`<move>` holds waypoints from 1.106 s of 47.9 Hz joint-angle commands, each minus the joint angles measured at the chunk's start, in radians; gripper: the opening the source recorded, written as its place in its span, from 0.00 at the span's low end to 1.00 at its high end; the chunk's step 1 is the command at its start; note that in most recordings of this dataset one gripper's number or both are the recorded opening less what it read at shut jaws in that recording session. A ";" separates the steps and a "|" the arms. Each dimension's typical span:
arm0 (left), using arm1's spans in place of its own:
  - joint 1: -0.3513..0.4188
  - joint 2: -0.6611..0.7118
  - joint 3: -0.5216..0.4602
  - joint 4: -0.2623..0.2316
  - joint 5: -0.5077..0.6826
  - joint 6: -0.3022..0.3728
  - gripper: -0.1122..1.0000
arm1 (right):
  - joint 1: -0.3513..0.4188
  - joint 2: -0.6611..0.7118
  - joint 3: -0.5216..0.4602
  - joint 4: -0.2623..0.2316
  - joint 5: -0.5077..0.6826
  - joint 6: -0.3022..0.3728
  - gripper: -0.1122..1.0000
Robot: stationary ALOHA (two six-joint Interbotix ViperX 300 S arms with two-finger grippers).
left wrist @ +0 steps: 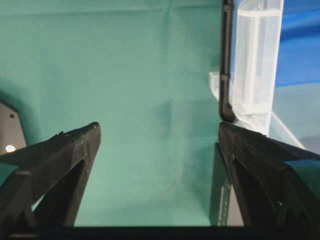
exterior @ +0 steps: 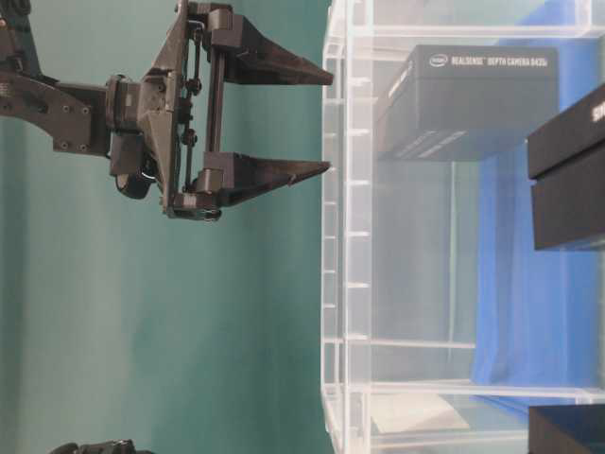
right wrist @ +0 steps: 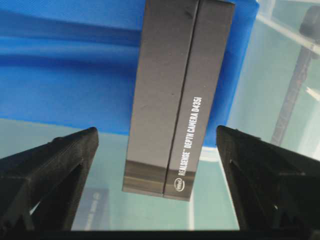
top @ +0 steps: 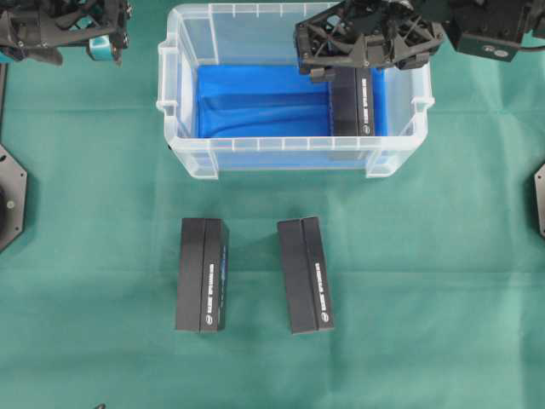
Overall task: Take out the box from the case.
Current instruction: 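Move the open right gripper over the right box in the case, then lower the right gripper around the right box and close on it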
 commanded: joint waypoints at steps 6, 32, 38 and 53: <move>0.003 -0.008 -0.026 0.003 -0.008 0.003 0.98 | 0.003 -0.015 -0.020 -0.009 -0.005 0.003 0.94; 0.003 -0.009 -0.026 0.003 -0.018 0.003 0.98 | 0.003 -0.015 -0.017 -0.014 -0.005 0.002 0.94; 0.003 -0.008 -0.026 0.003 -0.018 0.003 0.98 | 0.003 -0.017 -0.014 -0.014 -0.005 0.003 0.94; 0.003 -0.008 -0.025 0.003 -0.018 0.005 0.98 | 0.003 -0.015 -0.003 -0.011 -0.005 0.011 0.94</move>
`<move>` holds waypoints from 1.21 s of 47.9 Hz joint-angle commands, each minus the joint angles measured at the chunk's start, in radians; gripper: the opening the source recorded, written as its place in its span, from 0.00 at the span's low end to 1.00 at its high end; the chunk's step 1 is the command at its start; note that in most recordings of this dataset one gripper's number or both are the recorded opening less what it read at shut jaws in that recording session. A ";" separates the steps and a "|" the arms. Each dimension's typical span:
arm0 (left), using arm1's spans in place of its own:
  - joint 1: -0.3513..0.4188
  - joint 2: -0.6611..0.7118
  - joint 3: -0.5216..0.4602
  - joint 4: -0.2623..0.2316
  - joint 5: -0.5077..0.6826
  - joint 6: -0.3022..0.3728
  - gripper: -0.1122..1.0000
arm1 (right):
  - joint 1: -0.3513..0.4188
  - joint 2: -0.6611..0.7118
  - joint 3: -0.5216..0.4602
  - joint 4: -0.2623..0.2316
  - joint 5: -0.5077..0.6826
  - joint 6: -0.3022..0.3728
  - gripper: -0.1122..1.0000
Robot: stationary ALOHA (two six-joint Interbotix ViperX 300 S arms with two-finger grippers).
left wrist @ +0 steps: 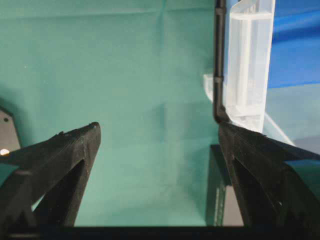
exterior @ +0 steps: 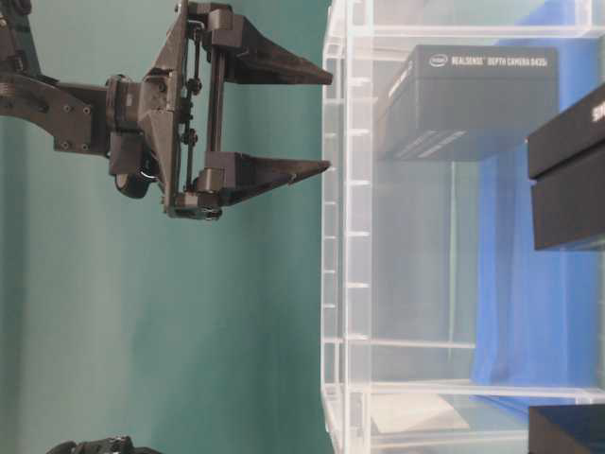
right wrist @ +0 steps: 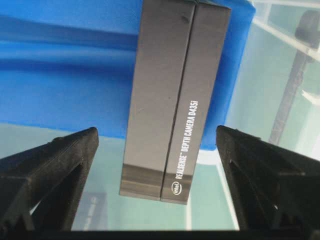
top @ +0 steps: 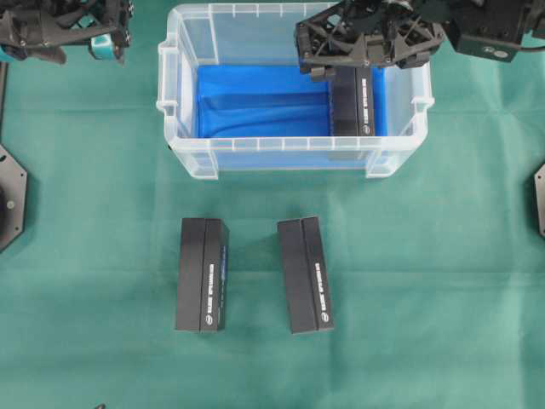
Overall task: Take out the box from the case.
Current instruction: 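Lower the right gripper around the right box and close on it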
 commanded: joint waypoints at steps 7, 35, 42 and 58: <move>0.003 -0.008 -0.025 0.003 -0.003 0.009 0.98 | 0.005 -0.015 -0.002 0.000 -0.012 0.012 0.94; 0.003 -0.008 -0.026 0.003 -0.003 0.015 0.98 | 0.005 -0.014 0.080 0.003 -0.114 0.034 0.94; 0.003 -0.008 -0.025 0.003 -0.003 0.015 0.98 | 0.005 -0.005 0.100 0.008 -0.135 0.041 0.94; 0.003 -0.008 -0.026 0.003 -0.003 0.015 0.98 | 0.000 0.018 0.120 0.008 -0.175 0.051 0.94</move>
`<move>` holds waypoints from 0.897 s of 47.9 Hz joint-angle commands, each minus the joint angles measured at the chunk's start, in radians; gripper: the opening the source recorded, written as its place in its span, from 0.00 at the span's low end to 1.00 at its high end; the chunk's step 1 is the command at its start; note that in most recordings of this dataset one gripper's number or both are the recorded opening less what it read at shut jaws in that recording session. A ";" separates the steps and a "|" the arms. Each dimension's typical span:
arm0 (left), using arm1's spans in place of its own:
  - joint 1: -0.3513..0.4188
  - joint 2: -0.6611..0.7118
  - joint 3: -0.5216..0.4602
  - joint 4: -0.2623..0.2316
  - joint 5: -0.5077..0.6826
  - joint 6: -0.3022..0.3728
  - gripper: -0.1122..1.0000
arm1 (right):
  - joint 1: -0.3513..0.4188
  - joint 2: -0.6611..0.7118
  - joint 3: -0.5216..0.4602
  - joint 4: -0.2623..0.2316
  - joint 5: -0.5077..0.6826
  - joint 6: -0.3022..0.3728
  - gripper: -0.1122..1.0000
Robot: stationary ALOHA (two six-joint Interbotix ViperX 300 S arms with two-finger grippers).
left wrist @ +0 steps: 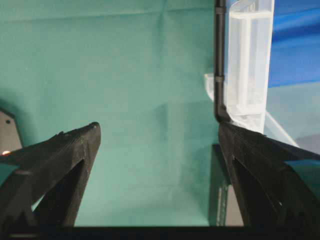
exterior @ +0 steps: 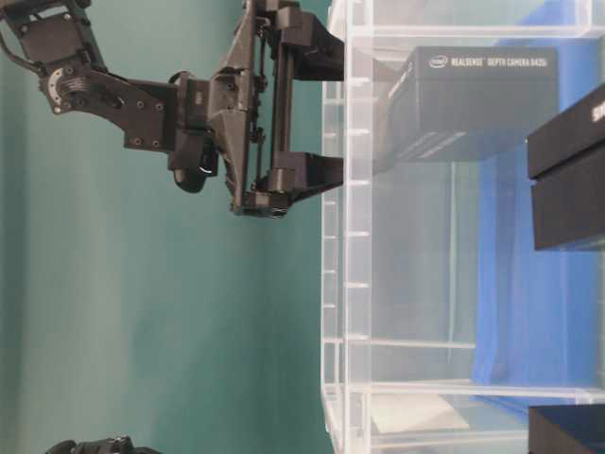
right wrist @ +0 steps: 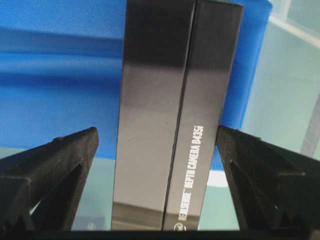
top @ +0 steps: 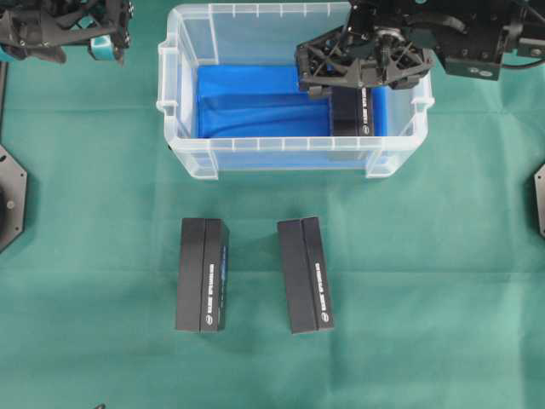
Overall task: Take out the box from the case.
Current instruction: 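Lower the right gripper around the right box and close on it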
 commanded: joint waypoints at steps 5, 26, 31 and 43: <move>0.003 -0.008 -0.026 0.003 -0.005 0.002 0.98 | -0.006 -0.005 -0.008 0.002 -0.012 -0.003 0.94; 0.003 -0.008 -0.025 0.003 -0.006 0.006 0.98 | -0.021 0.009 0.012 0.000 -0.026 -0.003 0.94; 0.003 -0.008 -0.025 0.003 -0.006 0.006 0.98 | -0.023 0.011 0.012 -0.002 -0.028 -0.005 0.94; 0.003 -0.008 -0.025 0.003 -0.006 0.008 0.98 | -0.025 0.017 0.014 -0.003 -0.028 -0.003 0.94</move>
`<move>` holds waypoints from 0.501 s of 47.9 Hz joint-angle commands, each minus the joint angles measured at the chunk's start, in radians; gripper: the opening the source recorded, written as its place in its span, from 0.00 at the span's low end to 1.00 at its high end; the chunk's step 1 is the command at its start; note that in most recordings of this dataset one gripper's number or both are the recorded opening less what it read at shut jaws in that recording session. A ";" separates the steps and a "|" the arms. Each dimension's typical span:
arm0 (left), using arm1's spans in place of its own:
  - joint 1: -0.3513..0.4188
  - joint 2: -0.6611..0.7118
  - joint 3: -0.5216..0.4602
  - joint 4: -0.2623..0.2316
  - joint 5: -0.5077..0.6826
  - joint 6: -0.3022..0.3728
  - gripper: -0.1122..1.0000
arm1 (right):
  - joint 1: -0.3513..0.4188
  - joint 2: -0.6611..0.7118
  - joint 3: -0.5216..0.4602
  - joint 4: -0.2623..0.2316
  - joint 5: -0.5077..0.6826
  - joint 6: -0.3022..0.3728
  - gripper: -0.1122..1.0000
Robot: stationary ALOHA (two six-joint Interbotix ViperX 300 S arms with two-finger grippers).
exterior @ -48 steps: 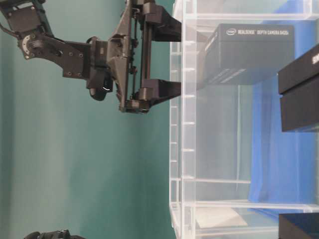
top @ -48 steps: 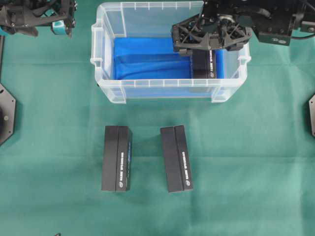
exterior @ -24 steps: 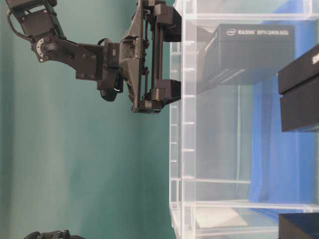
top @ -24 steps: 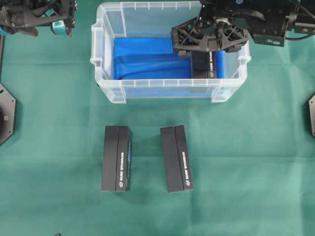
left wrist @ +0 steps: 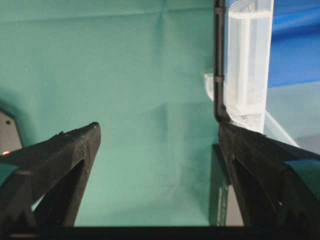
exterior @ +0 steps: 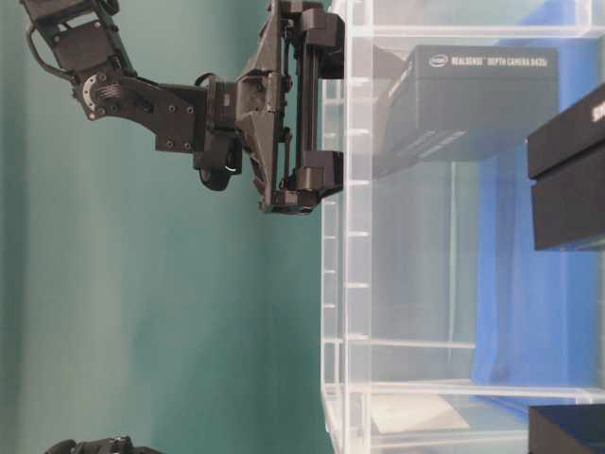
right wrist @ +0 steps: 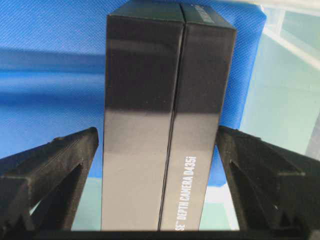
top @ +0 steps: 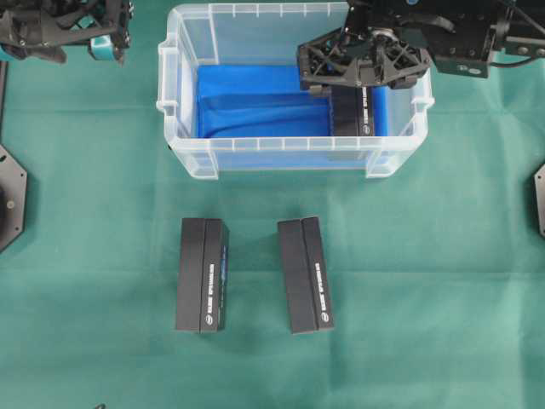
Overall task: Take out the box from the case.
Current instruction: 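Lower the right gripper around the right box and close on it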
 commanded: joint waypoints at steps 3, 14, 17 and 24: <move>0.003 -0.009 -0.025 0.002 -0.005 0.005 0.98 | 0.002 -0.011 -0.008 -0.002 -0.003 0.000 0.94; 0.003 -0.008 -0.023 0.002 -0.003 0.005 0.98 | 0.002 -0.006 -0.006 -0.002 -0.006 0.002 0.94; 0.003 -0.009 -0.023 0.002 -0.003 0.005 0.98 | 0.002 -0.006 -0.006 -0.003 -0.006 0.003 0.92; 0.003 -0.011 -0.021 0.002 -0.003 0.005 0.98 | 0.002 -0.006 -0.006 -0.006 -0.006 0.008 0.74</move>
